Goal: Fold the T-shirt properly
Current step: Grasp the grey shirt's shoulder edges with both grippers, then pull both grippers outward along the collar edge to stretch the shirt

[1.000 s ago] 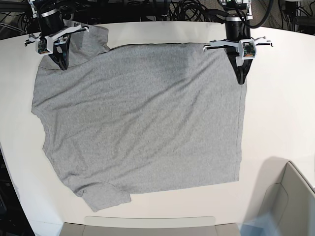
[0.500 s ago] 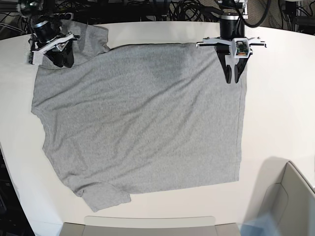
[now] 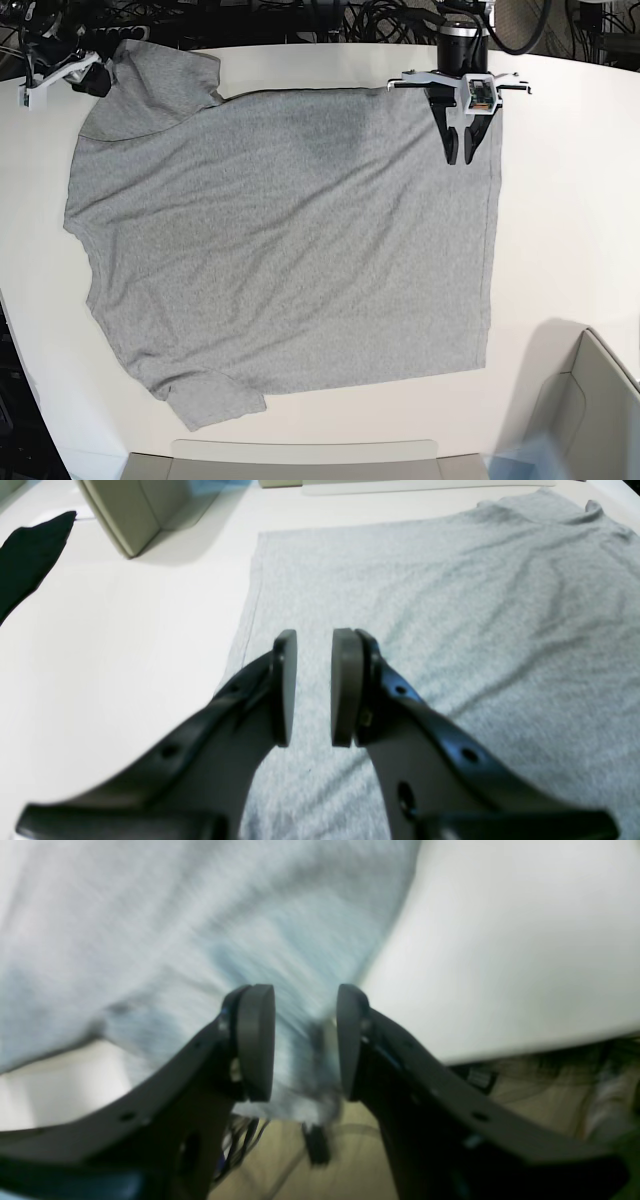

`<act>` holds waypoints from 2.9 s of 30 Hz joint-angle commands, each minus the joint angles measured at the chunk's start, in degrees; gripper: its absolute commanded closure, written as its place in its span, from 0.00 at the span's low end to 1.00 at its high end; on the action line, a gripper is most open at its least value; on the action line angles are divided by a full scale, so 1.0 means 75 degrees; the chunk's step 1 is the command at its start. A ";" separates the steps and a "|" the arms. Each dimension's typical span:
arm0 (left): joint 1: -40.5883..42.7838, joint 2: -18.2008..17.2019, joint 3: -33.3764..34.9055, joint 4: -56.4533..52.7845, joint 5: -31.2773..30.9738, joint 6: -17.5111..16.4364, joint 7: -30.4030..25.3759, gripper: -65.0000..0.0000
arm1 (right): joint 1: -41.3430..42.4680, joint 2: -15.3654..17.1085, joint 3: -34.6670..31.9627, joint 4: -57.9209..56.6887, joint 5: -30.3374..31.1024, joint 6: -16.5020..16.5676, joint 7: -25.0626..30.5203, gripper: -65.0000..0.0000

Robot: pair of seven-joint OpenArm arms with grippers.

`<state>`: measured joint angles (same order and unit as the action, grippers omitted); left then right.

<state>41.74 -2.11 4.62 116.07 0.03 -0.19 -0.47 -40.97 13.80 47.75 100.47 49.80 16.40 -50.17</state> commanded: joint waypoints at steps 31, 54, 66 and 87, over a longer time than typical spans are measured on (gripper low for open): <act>-0.1409 -0.0369 -0.3576 -0.0244 -0.5039 0.0042 0.5753 0.70 | 0.0487 0.0850 -0.1121 -0.1504 0.0070 0.0374 0.0061 0.67; -0.1175 -0.1225 -0.3635 -0.1955 -0.5168 -0.1130 0.6281 0.70 | 0.0135 0.0897 -0.1132 -0.1938 0.0070 0.0374 0.0038 0.67; -0.0917 -0.1225 -0.3189 -0.1990 -0.6258 -0.1470 0.6293 0.70 | 0.0147 0.0861 -0.1625 -0.1891 0.0070 0.0362 0.0096 0.67; -0.1269 -0.1706 -0.4021 -0.2483 -0.6363 -0.1481 0.6293 1.00 | -0.0087 0.0650 -0.1496 -0.0672 0.0070 0.0386 0.0108 1.00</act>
<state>31.66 -14.44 -25.06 96.51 -47.88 -11.53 46.72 -41.34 18.15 36.27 94.87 50.70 19.66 -48.82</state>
